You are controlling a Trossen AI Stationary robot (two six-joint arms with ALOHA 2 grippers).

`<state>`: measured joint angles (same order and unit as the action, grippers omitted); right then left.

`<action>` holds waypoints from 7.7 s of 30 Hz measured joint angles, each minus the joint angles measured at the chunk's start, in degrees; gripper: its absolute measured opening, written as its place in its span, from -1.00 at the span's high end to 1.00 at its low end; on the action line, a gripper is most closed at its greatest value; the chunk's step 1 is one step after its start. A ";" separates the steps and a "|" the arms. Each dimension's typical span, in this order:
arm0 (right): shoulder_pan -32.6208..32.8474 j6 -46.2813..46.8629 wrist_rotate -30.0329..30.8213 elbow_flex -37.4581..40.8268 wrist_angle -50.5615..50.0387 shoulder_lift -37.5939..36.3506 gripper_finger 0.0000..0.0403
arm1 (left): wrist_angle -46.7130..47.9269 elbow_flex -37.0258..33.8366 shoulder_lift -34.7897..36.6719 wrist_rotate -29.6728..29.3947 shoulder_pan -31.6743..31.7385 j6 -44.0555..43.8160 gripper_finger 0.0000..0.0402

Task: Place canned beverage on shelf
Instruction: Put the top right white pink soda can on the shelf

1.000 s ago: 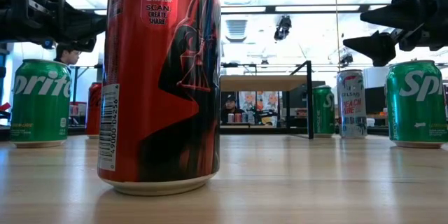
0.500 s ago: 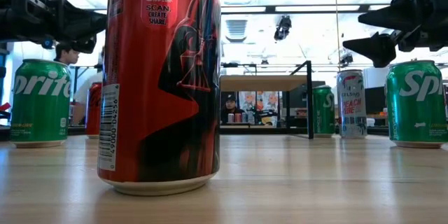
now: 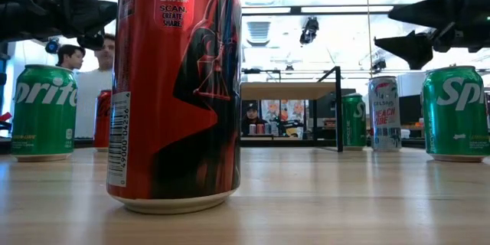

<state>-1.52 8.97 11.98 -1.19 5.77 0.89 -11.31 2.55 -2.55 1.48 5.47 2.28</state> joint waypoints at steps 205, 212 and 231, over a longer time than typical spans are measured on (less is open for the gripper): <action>15.79 13.70 29.71 -21.88 -17.41 32.45 -0.88 | -30.53 8.98 -39.37 -18.34 2.98 2.68 0.35; 20.62 13.26 33.01 -14.24 -7.33 30.10 -0.88 | -27.52 6.84 -29.68 -16.94 2.92 2.58 0.47; 23.91 6.43 29.61 -11.19 0.10 24.14 -0.88 | -23.04 6.84 -26.62 -16.80 2.89 2.96 0.51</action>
<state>22.39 15.40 41.59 -12.38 5.86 25.03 -34.35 9.39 -29.17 -15.33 8.36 5.24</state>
